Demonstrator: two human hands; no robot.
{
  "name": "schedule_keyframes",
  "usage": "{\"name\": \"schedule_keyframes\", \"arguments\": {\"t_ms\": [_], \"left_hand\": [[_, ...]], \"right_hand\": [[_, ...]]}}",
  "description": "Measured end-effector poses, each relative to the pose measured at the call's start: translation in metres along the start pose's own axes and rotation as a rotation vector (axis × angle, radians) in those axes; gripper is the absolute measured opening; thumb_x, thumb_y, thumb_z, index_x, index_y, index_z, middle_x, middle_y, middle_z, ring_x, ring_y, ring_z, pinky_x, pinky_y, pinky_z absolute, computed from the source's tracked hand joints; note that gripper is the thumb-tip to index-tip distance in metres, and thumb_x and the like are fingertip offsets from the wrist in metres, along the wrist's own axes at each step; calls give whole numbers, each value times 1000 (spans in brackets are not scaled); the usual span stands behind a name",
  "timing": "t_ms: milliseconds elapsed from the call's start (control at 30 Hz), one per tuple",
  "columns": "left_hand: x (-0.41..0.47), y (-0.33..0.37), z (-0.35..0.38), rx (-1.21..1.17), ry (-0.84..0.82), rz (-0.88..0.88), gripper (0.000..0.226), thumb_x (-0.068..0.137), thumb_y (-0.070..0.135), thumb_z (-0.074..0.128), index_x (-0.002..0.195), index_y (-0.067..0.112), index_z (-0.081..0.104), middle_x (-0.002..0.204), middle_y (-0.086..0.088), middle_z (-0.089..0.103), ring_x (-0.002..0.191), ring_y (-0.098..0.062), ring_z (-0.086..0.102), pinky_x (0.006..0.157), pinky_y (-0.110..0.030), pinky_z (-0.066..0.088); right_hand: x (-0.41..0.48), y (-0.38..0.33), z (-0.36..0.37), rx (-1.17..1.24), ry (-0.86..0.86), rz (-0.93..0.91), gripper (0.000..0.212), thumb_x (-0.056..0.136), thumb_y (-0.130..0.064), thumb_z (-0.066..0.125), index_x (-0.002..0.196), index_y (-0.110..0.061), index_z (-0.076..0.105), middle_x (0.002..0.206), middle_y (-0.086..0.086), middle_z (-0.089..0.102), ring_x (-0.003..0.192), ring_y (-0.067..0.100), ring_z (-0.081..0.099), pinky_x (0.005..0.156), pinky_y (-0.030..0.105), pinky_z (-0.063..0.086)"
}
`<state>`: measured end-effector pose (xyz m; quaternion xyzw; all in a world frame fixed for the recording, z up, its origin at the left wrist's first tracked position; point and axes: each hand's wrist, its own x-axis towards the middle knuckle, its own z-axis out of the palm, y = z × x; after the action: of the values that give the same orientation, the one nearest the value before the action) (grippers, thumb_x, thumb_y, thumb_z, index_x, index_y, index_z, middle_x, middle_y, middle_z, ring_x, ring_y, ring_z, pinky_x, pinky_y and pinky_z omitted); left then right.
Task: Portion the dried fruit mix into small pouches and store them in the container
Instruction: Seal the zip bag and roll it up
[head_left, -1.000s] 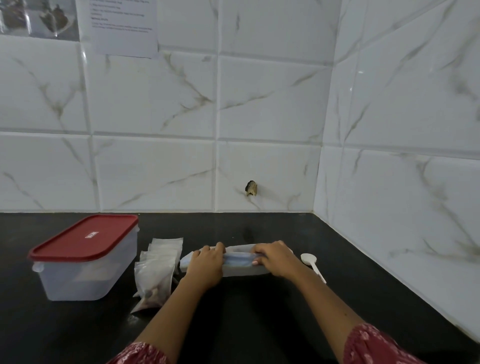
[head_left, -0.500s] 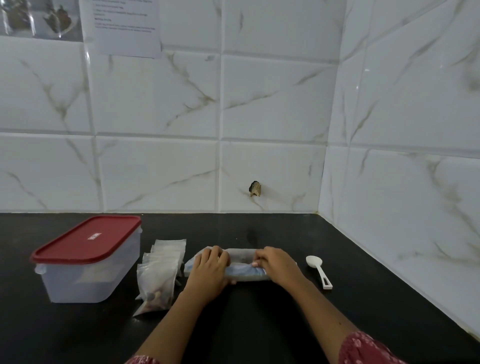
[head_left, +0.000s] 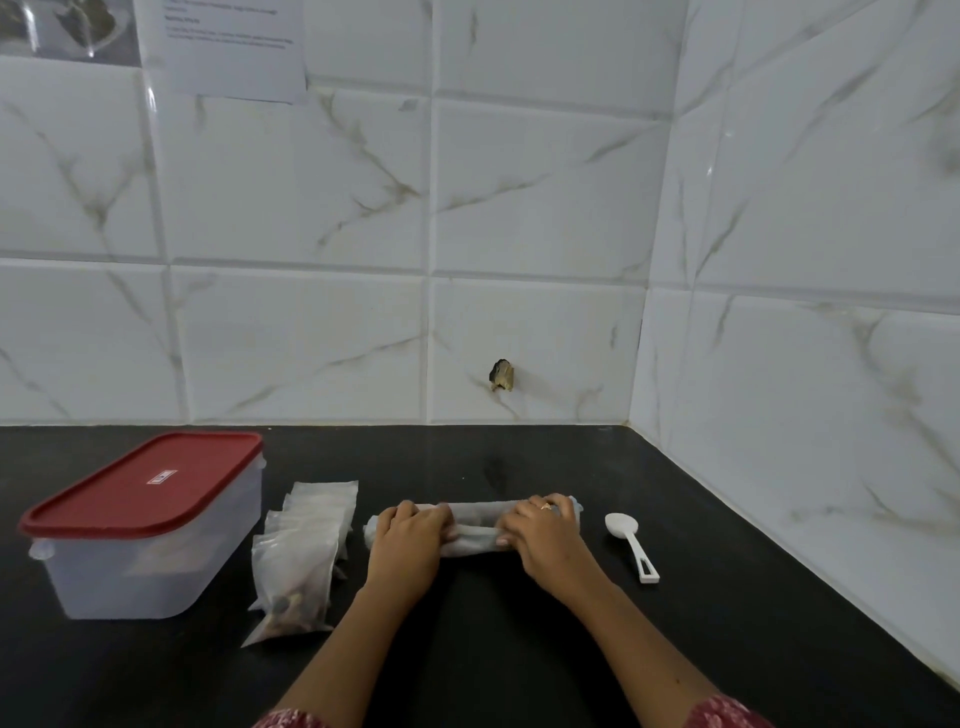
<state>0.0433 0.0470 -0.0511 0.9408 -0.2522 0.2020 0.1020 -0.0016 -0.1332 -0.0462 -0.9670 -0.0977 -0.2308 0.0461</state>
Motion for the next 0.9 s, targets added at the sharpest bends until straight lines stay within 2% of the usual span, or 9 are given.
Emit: {"name": "schedule_keyframes", "arguments": {"t_ms": [100,233,367,467,567,633,700,800,900], "left_hand": [[0,0,0,-18,-11,-56,20,95,22,35,115,21,38,115,2,52,107,-15,46,102,-27,29],[-1,-2,9,-169,15,-51,15,98,39,30,99,26,36,110,4,51,105,-14,45,99,-28,29],[-1,-4,15,-43,126,21,34,81,54,47,87,23,58,96,3,54,87,-17,58,81,-33,50],[2,-2,9,-38,60,52,27,87,41,58,107,23,60,118,2,47,114,-22,46,99,-37,37],[11,0,6,0,98,-9,22,64,36,83,79,29,69,95,5,57,89,-19,59,76,-34,49],[13,2,6,-10,63,-47,18,83,35,66,100,27,68,113,2,52,107,-21,49,94,-37,39],[19,0,16,32,6,-57,30,97,35,42,121,24,57,130,2,39,121,-19,35,104,-31,26],[26,-2,21,100,-23,-79,34,99,36,35,125,23,53,130,1,40,121,-18,35,103,-29,26],[31,-5,17,90,-92,-72,31,99,35,36,121,25,54,122,2,50,116,-17,42,98,-29,28]], "right_hand": [[6,0,-5,30,-65,70,54,90,-41,16,107,-20,63,112,-3,64,108,15,52,96,21,19],[13,-3,-8,-25,-167,171,19,97,-32,40,113,-25,47,110,0,65,107,23,53,91,32,34],[15,-5,-17,-33,-182,161,20,98,-21,37,115,-21,46,109,1,66,104,23,54,75,25,22],[19,-3,-13,-12,-164,159,20,100,-26,35,112,-20,50,108,2,65,102,22,54,76,24,20],[21,-1,-1,-75,-53,129,33,94,-40,35,98,-21,62,105,-1,60,102,22,54,79,32,30],[20,4,1,-114,-29,93,46,85,-52,31,85,-23,67,99,-3,58,94,19,56,77,35,39],[17,9,0,-114,-35,9,50,81,-59,34,90,-24,68,103,-5,57,96,18,54,83,37,41],[12,15,-2,-91,-75,-56,55,76,-63,35,102,-26,67,105,-5,54,98,16,50,89,35,37],[10,18,4,-141,-21,-108,40,81,-53,36,89,-30,69,86,-8,56,81,12,54,72,28,49]]}}
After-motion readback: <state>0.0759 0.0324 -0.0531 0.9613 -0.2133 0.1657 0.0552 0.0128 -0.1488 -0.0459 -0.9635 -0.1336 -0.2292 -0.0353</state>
